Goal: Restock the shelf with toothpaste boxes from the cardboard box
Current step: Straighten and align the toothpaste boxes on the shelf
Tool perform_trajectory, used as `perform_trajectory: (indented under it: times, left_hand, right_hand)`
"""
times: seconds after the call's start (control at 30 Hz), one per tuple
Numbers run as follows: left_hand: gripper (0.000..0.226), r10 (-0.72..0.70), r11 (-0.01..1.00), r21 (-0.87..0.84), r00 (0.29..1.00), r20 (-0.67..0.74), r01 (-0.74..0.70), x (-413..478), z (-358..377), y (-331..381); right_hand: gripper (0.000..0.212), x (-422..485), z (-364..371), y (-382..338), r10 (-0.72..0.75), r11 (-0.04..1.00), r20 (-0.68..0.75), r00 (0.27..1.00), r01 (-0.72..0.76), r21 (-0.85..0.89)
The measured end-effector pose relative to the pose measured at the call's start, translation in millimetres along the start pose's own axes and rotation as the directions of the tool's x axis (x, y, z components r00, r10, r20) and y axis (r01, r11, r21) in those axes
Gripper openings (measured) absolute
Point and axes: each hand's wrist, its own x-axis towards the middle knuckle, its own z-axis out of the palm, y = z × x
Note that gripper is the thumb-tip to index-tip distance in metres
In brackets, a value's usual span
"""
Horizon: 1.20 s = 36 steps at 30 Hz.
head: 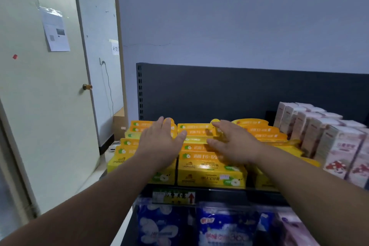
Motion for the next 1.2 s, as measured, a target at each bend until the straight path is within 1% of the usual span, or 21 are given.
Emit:
perform_trajectory:
  times: [0.1, 0.2, 0.3, 0.5, 0.57, 0.63, 0.7, 0.73, 0.8, 0.87, 0.97, 1.03, 1.1, 1.2]
  left_hand:
    - [0.069, 0.044, 0.999, -0.01, 0.999, 0.028, -0.043, -2, 18, 7]
    - [0.068, 0.041, 0.999, 0.011, 0.997, 0.069, -0.042, -7, 24, 7]
    - [0.068, 0.055, 0.995, 0.082, 0.996, 0.068, -0.061, -11, 22, 6]
    - [0.071, 0.053, 0.993, 0.102, 0.995, 0.082, -0.061, -14, 19, 3]
    - [0.072, 0.03, 0.991, 0.125, 0.998, 0.063, -0.037, -15, 20, 5]
    - [0.076, 0.034, 0.984, 0.173, 0.999, 0.004, -0.034, -17, 21, 11]
    - [0.084, 0.099, 0.972, 0.22, 0.994, -0.049, -0.086, -22, 23, 21]
    - [0.09, 0.137, 0.966, 0.229, 0.989, -0.055, -0.121, -24, 24, 28]
    - [0.099, 0.178, 0.956, 0.24, 0.984, -0.028, -0.166, -27, 30, 37]
    - [0.1, 0.183, 0.948, 0.265, 0.983, 0.004, -0.178, -27, 36, 38]
    - [0.1, 0.19, 0.937, 0.298, 0.982, 0.011, -0.184, -26, 42, 34]
    - [0.099, 0.189, 0.94, 0.289, 0.982, 0.009, -0.184, -26, 43, 33]
    - [0.099, 0.186, 0.943, 0.279, 0.983, 0.007, -0.18, -27, 42, 34]
    - [0.099, 0.181, 0.947, 0.268, 0.983, -0.001, -0.174, -28, 43, 34]
  right_hand:
    - [0.078, -12, 6, 3, -0.017, 1.0, 0.047, 0.999, 0.016, 0.019]
    - [0.085, -18, 12, 4, -0.042, 0.998, 0.057, 0.997, 0.039, 0.046]
    - [0.087, -18, 16, 4, -0.043, 0.997, 0.015, 0.999, 0.042, 0.063]
    - [0.086, -17, 19, 6, -0.079, 0.992, 0.001, 0.997, 0.079, 0.095]
    - [0.084, -16, 19, 8, -0.084, 0.987, 0.003, 0.996, 0.083, 0.134]
    - [0.08, -14, 17, 12, -0.062, 0.976, -0.02, 0.998, 0.065, 0.21]
    - [0.078, -11, 14, 15, -0.016, 0.965, -0.035, 0.999, 0.025, 0.263]
    - [0.078, -10, 14, 15, 0.0, 0.964, -0.018, 1.0, 0.005, 0.266]
    - [0.077, -8, 11, 13, 0.0, 0.971, 0.044, 0.999, -0.01, 0.238]
    - [0.072, -5, 6, 12, -0.014, 0.975, 0.069, 0.998, -0.002, 0.223]
    - [0.061, 8, -10, 16, -0.031, 0.975, 0.003, 1.0, 0.03, 0.22]
    - [0.056, 24, -21, 23, -0.036, 0.985, 0.008, 0.999, 0.034, 0.169]
    - [0.053, 39, -27, 29, -0.025, 0.994, 0.07, 0.997, 0.017, 0.108]
    - [0.049, 54, -26, 33, 0.001, 0.997, 0.171, 0.985, -0.013, 0.072]
